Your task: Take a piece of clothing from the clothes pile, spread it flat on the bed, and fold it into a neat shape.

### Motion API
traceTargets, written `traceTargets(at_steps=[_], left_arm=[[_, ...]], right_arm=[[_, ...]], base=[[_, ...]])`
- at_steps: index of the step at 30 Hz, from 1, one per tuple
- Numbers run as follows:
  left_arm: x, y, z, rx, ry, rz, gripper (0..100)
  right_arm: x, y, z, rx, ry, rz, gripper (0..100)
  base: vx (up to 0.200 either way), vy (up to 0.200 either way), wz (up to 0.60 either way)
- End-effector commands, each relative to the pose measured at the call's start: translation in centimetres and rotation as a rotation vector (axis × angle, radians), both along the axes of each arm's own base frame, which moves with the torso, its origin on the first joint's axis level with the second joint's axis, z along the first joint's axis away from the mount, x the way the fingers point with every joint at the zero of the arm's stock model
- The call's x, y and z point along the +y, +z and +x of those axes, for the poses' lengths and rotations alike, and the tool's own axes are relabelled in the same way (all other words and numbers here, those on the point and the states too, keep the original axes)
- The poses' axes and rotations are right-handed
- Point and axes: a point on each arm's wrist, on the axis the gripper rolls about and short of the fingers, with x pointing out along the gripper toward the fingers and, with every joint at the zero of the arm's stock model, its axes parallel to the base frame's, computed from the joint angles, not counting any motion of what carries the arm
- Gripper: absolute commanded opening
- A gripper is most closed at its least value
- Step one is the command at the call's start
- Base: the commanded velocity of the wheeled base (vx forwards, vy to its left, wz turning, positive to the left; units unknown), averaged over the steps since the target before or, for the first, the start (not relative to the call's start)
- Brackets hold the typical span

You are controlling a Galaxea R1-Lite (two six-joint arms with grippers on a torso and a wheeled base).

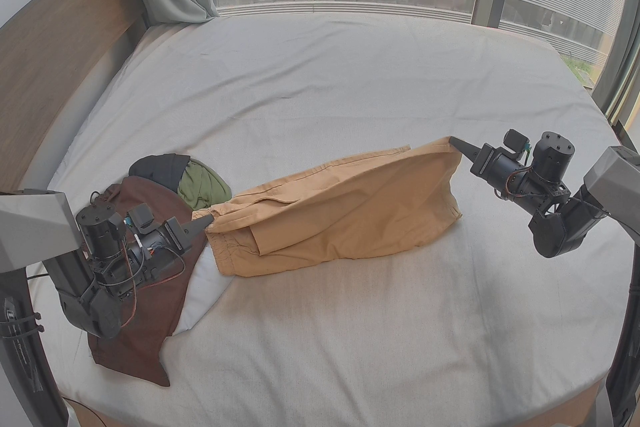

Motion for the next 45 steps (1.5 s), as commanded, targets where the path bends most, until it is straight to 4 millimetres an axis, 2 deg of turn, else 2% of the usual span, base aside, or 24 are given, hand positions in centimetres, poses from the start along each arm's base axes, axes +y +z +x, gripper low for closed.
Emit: traceTargets(at_steps=[1,10,17,25,33,34,35,45], left_arm=[[0.0,-0.5,0.3,0.009,0.002,0.001,0],[-0.4,-1.8,1.4,0.026,0.037,0.008,0],[-0.6,-2.3,1.7,0.031,0.038,0.011,0],[-0.5,-2.8,2.8,0.019,0.093,0.014,0],[-0.6,-2.8,2.9,0.016,0.093,0.014,0],[-0.6,-2.9,2.9,0.018,0.093,0.016,100],[-0.6,-3.1,2.9,0.023,0.093,0.017,100],[-0.2,-2.6,3.2,0.001,0.113,0.014,100]], right_arm=[[0.1,-0.3,0.4,-0.001,0.001,0.0,0],[0.7,-1.4,2.5,-0.003,0.009,0.0,0],[1.0,-1.6,3.5,-0.007,0.013,0.001,0],[1.4,-1.9,4.4,0.006,0.02,-0.001,0],[1.6,-1.7,4.8,-0.007,0.023,0.001,0],[1.6,-1.8,4.9,-0.007,0.023,0.001,0],[1.6,-1.9,4.9,-0.006,0.023,0.001,100],[1.5,-2.6,5.0,0.011,0.02,-0.001,100]], base=[[0.0,0.0,0.0],[0.0,0.0,0.0],[0.0,0.0,0.0],[0.0,0.0,0.0],[0.0,0.0,0.0],[0.0,0.0,0.0],[0.0,0.0,0.0],[0.0,0.0,0.0]])
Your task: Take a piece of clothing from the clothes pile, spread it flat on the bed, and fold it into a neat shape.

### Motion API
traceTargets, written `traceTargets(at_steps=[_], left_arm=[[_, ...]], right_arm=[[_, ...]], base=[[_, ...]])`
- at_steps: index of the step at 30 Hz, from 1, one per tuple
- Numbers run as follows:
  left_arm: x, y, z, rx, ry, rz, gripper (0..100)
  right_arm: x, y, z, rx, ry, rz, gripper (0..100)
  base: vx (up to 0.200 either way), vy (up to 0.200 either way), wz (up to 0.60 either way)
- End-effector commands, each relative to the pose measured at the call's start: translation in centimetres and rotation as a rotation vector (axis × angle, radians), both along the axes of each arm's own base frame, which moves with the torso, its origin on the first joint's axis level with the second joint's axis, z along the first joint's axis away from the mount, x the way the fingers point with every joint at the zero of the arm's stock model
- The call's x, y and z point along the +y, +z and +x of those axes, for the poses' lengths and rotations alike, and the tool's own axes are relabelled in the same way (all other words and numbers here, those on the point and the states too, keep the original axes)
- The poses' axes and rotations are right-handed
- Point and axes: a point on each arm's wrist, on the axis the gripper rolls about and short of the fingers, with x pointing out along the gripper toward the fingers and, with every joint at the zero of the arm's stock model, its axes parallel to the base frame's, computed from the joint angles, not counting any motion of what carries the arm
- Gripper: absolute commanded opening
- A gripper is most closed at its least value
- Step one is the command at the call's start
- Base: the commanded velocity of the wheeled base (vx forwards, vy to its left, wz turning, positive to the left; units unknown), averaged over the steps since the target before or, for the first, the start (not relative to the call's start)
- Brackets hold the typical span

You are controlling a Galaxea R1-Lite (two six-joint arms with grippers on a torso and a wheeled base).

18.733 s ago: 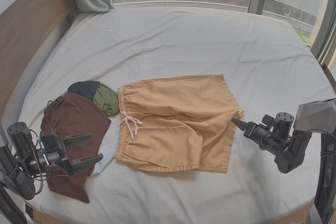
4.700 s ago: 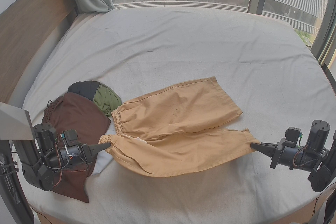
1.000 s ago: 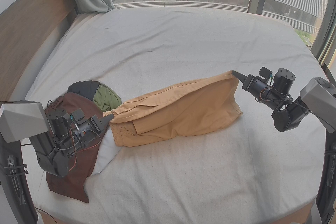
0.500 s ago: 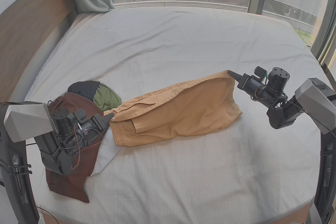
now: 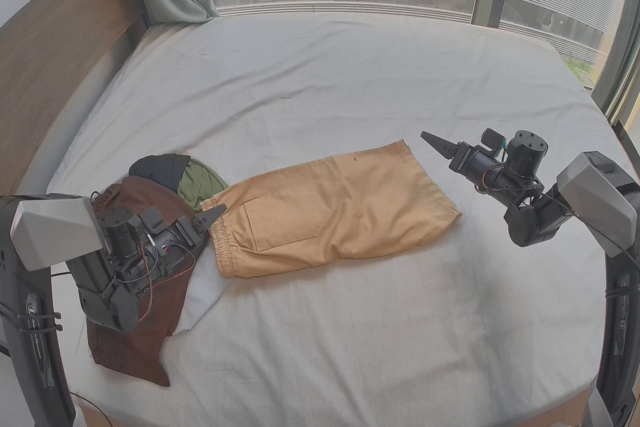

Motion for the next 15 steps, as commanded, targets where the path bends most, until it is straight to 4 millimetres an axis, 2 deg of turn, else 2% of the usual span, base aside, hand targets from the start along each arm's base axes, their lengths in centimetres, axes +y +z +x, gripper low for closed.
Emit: traceTargets(at_steps=[1,15], left_arm=[[-0.1,0.2,0.0,-0.006,0.0,0.001,100],[-0.3,1.9,-0.7,-0.042,-0.009,-0.004,100]], right_arm=[[0.1,-0.5,-0.2,0.02,0.002,-0.002,100],[0.0,-2.2,-3.8,0.117,-0.028,0.0,100]], base=[[0.0,0.0,0.0],[0.0,0.0,0.0]])
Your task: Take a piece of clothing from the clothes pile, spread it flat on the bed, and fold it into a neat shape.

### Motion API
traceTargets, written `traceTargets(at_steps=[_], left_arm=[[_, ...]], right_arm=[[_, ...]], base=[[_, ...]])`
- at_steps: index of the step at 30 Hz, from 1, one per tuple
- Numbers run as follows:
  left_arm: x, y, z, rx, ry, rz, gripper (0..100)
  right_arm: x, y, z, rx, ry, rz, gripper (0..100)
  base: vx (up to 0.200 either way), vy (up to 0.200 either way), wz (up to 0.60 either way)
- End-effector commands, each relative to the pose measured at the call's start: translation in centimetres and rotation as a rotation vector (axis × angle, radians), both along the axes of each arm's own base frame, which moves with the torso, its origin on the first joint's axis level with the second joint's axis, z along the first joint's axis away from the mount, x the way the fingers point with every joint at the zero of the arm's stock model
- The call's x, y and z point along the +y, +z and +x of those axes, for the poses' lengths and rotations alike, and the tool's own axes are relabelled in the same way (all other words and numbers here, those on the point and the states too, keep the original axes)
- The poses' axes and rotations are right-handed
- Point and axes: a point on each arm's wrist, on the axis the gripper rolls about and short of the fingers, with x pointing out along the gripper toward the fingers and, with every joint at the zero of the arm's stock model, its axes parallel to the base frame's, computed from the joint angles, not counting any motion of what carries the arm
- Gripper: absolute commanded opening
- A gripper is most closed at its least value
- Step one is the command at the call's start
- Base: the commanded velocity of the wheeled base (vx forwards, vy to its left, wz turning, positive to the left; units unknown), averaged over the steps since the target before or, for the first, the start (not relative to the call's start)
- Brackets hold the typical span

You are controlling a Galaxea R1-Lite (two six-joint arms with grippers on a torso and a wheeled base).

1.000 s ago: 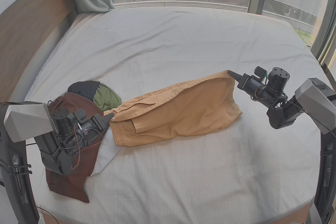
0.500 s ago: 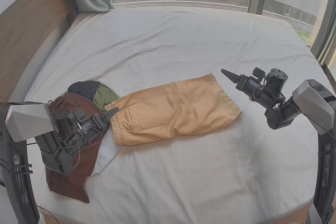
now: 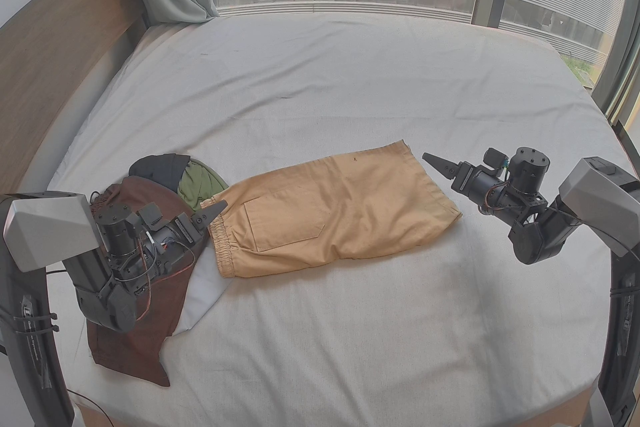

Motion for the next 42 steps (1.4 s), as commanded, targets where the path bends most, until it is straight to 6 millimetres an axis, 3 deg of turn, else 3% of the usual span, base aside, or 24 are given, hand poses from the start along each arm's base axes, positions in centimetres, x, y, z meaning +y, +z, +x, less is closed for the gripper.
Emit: traceTargets(at_steps=[1,9,17,42], left_arm=[[0.0,1.0,-0.3,-0.024,-0.001,-0.003,100],[0.2,2.2,-0.9,-0.05,-0.008,-0.001,100],[0.4,3.4,-1.4,-0.094,-0.008,0.031,100],[1.5,3.4,-2.1,-0.328,-0.005,0.534,100]], right_arm=[[0.1,-0.2,-1.5,0.013,-0.001,0.015,100],[-0.4,-0.9,-4.0,0.046,-0.009,0.094,100],[-1.0,-2.9,-6.4,0.111,-0.015,0.106,100],[-0.8,-6.5,-6.7,0.219,-0.019,0.084,100]], base=[[0.0,0.0,0.0],[0.0,0.0,0.0],[0.0,0.0,0.0],[0.0,0.0,0.0]])
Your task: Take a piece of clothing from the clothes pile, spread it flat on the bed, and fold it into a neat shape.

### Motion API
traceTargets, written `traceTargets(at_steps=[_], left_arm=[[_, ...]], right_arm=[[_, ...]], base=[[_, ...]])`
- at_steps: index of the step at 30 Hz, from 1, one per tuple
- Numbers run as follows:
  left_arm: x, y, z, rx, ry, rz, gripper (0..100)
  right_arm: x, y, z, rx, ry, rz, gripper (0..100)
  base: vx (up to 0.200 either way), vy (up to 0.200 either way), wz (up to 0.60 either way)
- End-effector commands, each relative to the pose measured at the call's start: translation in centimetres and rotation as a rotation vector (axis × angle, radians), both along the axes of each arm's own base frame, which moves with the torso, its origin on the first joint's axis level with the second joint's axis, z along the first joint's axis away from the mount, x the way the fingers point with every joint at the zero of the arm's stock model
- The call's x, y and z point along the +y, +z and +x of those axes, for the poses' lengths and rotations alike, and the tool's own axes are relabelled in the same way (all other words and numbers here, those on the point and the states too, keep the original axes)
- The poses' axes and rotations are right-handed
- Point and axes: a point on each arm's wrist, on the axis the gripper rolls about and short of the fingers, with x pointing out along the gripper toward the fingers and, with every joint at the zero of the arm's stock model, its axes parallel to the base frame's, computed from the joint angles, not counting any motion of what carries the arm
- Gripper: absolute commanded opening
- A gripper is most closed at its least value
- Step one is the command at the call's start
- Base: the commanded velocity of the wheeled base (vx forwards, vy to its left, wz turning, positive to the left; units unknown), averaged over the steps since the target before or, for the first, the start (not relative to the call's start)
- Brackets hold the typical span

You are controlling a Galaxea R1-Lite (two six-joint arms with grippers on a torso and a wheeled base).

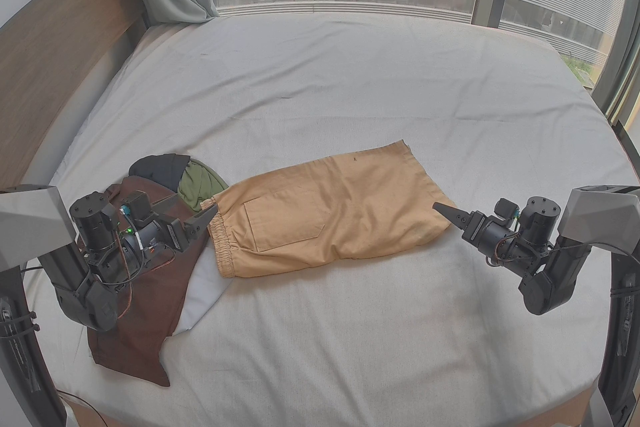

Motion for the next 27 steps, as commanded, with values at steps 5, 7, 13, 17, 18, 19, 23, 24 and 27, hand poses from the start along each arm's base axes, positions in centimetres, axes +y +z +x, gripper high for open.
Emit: traceTargets(at_steps=[5,7,13,17,18,19,23,24,27], left_arm=[[0.4,0.4,0.0,-0.021,0.009,0.014,100],[0.4,0.4,0.0,-0.019,0.009,0.014,100],[0.4,0.4,-0.1,-0.017,0.009,0.008,100],[0.4,0.5,0.0,-0.02,0.009,0.008,100],[0.4,0.5,0.0,-0.021,0.009,0.008,100],[0.5,0.5,0.0,-0.022,0.013,0.007,100],[0.7,0.5,0.0,-0.022,0.017,0.007,100],[0.6,0.6,0.1,-0.024,0.016,0.006,100],[0.6,0.6,0.1,-0.024,0.016,0.006,100]], right_arm=[[0.1,-2.1,0.2,0.052,0.003,-0.007,100],[0.2,-2.2,0.2,0.057,0.005,-0.008,100],[0.2,-3.5,0.4,0.085,0.003,-0.012,100],[0.4,-4.4,0.8,0.093,0.005,-0.014,100],[0.5,-4.7,1.0,0.091,0.005,-0.014,100],[0.6,-4.9,1.2,0.092,0.004,-0.013,100],[1.4,-5.8,1.7,0.091,-0.012,-0.019,100],[1.7,-6.1,1.9,0.089,-0.017,-0.021,100],[2.6,-6.7,2.4,0.08,-0.046,-0.024,100]], base=[[0.0,0.0,0.0],[0.0,0.0,0.0],[0.0,0.0,0.0],[0.0,0.0,0.0],[0.0,0.0,0.0],[0.0,0.0,0.0],[0.0,0.0,0.0],[0.0,0.0,0.0],[0.0,0.0,0.0]])
